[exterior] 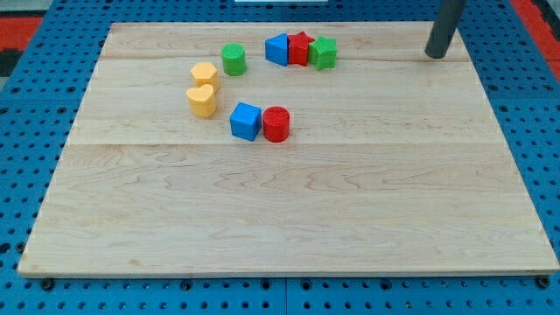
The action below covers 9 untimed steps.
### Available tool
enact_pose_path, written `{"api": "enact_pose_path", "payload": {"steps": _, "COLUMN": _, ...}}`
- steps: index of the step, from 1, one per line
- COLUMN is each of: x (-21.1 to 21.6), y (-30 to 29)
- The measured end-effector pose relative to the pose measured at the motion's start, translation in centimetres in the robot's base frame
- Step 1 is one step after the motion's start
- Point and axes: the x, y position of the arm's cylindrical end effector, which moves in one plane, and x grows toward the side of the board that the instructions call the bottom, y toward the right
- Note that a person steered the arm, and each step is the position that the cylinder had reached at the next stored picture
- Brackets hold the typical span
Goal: Point your arm at red star
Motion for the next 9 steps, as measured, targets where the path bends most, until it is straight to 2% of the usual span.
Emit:
{"api": "enact_pose_path", "payload": {"steps": 1, "x": 0.3, "y": -0.1}}
{"api": "enact_pose_path", "payload": {"steps": 2, "x": 4.9, "y": -3.0}}
{"api": "enact_pose_path", "payload": {"steps": 5, "x": 22.3, "y": -17.8}}
{"api": "enact_pose_path", "payload": {"steps": 6, "x": 17.9, "y": -17.0}}
{"api": "enact_pose_path", "payload": {"steps": 7, "x": 12.1, "y": -9.6}}
{"api": "enact_pose_path", "payload": {"steps": 8, "x": 8.8, "y": -6.9}}
{"api": "enact_pose_path", "payload": {"steps": 9, "x": 8.6, "y": -11.7}}
